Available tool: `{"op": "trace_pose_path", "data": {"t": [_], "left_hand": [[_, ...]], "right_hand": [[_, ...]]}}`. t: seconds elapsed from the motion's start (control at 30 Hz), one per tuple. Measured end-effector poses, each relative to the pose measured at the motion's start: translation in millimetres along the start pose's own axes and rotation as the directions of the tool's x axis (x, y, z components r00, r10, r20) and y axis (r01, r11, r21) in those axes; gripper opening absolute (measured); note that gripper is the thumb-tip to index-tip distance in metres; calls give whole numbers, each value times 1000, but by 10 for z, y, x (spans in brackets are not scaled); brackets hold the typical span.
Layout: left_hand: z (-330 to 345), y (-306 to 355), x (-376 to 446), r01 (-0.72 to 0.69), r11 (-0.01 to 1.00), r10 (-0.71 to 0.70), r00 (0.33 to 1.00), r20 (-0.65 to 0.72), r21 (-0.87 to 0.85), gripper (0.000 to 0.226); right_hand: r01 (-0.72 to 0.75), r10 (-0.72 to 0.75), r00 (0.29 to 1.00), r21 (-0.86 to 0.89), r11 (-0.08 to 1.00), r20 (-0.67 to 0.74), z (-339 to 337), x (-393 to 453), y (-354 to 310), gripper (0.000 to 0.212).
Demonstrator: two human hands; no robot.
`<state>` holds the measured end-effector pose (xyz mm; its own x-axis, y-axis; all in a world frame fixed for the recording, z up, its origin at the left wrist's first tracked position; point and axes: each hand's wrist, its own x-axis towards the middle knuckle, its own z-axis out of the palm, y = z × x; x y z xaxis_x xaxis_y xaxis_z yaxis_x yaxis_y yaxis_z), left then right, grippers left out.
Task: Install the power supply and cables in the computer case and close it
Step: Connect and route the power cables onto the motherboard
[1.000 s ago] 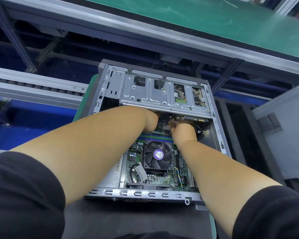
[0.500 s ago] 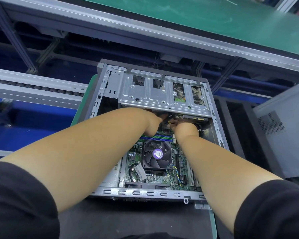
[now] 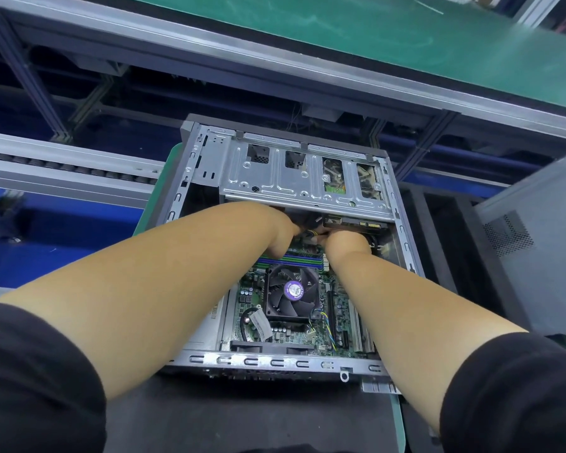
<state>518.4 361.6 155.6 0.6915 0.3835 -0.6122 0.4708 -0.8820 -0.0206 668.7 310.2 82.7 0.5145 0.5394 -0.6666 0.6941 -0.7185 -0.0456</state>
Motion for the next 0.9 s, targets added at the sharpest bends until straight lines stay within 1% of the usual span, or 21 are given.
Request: {"op": "trace_pose_path", "data": {"t": [0.07, 0.13, 0.23, 0.27, 0.33, 0.43, 0.5, 0.57, 0.63, 0.7, 0.73, 0.77, 0.83, 0.9], "left_hand": [[15, 22, 17, 16, 999, -16, 1000, 11, 30, 79], [25, 39, 34, 24, 998, -25, 999, 21, 50, 80], [38, 16, 39, 20, 1000, -20, 1000, 17, 11, 84], [41, 6, 40, 21, 1000, -21, 1000, 18, 1, 85], [43, -2, 43, 24, 1000, -24, 999, 29, 3, 87], [34, -3, 30, 16, 1000, -17, 999, 34, 6, 90], [23, -3, 14, 14, 1000, -14, 1000, 26, 1, 87], [18, 7, 11, 21, 1000, -22, 1000, 23, 9, 85], [13, 17, 22, 31, 1000, -31, 999, 38, 7, 84], [15, 17, 18, 30, 1000, -30, 998, 53, -7, 85], [16, 16, 7, 29, 1000, -29, 998, 55, -9, 85], [16, 16, -5, 27, 1000, -26, 998, 56, -7, 85], [20, 28, -22, 22, 1000, -22, 998, 54, 2, 84], [18, 35, -31, 20, 1000, -21, 999, 49, 17, 83]], "right_hand": [[-2, 1, 999, -3, 1000, -47, -16, -10, -12, 53], [14, -17, 999, -59, 998, -46, -15, -9, -15, 53], [43, -54, 993, -106, 993, -107, 7, -29, 4, 45], [49, -64, 992, -137, 989, -111, 2, -45, 7, 43], [23, -32, 998, -161, 987, -51, -27, -93, -20, 45], [33, -32, 999, -125, 992, 9, -50, -110, -25, 43], [44, -42, 999, -92, 995, 21, -58, -143, -28, 40], [64, -62, 998, -98, 993, 18, -59, -137, -23, 42], [89, -89, 996, -96, 991, 11, -43, -146, -18, 39], [63, -64, 998, -103, 993, -12, -22, -167, -14, 39], [42, -49, 997, -125, 991, -53, -15, -197, -9, 40], [40, -51, 997, -158, 987, -63, -19, -227, -4, 41], [13, -15, 1000, -176, 984, -8, -32, -306, -25, 45], [29, -29, 1000, -56, 998, 3, -32, -310, -48, 46]]}}
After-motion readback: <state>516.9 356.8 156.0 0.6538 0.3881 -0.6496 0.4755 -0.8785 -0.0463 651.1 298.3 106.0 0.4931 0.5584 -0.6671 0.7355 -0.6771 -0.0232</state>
